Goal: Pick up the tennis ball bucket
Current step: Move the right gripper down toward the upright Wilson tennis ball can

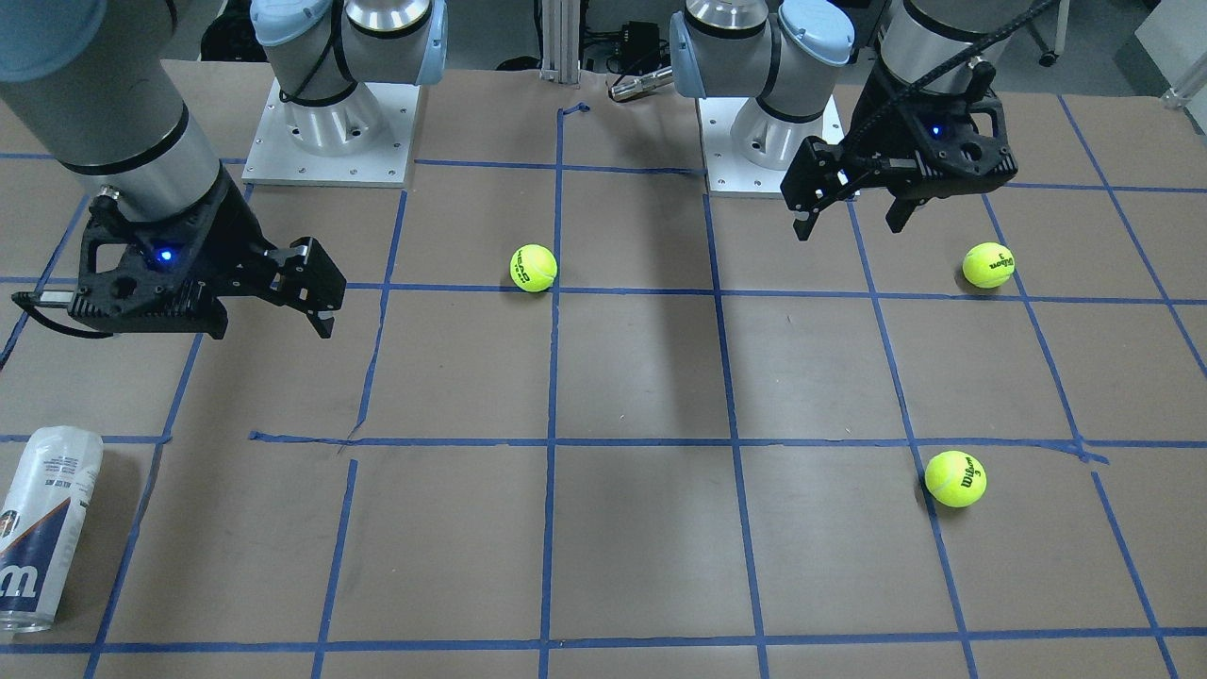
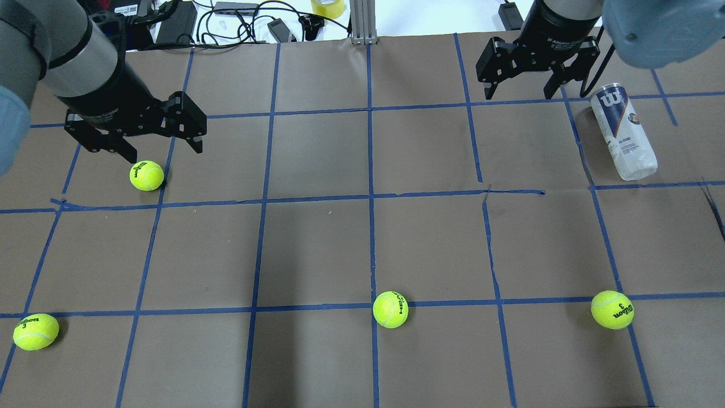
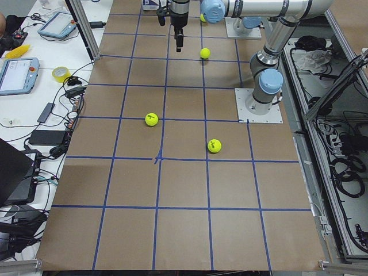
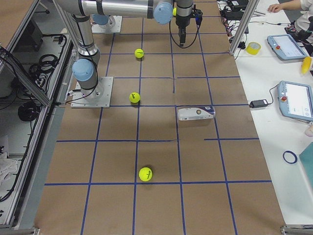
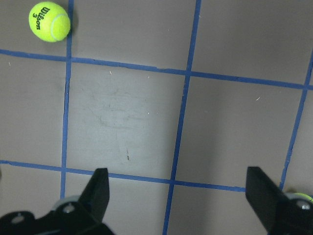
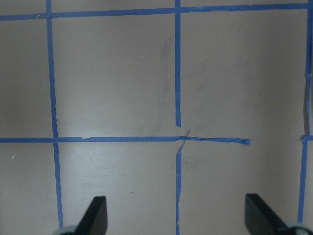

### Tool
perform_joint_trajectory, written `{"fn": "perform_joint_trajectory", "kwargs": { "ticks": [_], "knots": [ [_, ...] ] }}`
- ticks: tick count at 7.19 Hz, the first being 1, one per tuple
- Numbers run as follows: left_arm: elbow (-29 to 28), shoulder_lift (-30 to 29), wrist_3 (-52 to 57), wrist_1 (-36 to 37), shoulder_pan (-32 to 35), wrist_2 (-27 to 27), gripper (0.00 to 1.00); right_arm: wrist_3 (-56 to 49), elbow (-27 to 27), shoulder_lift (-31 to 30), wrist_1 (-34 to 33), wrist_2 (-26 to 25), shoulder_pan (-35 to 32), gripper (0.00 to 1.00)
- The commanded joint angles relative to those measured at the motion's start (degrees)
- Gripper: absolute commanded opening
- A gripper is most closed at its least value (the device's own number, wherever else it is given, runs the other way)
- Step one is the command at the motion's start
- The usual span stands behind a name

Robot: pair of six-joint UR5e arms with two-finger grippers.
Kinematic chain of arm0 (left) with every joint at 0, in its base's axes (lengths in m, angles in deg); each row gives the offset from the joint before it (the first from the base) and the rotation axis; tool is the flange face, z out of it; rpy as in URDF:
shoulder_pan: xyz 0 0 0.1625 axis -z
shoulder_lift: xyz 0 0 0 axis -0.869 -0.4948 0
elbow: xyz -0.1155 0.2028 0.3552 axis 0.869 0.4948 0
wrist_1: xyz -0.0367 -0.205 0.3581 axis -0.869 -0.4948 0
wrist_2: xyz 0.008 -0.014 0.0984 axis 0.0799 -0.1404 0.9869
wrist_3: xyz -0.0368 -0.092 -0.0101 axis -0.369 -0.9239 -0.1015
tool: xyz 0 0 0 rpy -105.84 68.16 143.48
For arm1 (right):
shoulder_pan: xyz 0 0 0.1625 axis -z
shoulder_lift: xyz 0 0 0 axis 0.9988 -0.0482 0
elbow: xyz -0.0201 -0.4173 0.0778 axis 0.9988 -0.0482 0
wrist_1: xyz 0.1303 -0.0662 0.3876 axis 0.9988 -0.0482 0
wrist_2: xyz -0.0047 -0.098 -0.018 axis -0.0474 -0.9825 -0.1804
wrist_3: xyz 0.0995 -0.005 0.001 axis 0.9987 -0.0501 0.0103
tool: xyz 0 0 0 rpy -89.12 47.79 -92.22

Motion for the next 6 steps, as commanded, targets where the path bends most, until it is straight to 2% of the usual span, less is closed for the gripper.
{"fn": "perform_joint_trajectory", "kwargs": {
  "ticks": [1, 5, 6],
  "knots": [
    [0.3, 0.8, 0.0, -1.2, 0.0, 0.0, 1.0, -0.2, 1.8, -0.5, -0.1, -0.3, 0.0, 1.0],
    [0.7, 0.8, 0.0, -1.5, -0.1, 0.1, 1.0, -0.2, 0.8, 1.2, -1.6, -0.5, 0.7, 1.0],
    [0.7, 0.9, 0.0, -1.7, 0.0, 0.1, 1.0, 0.2, -2.2, 5.3, -1.9, -5.4, 1.4, 1.0]
  ]
}}
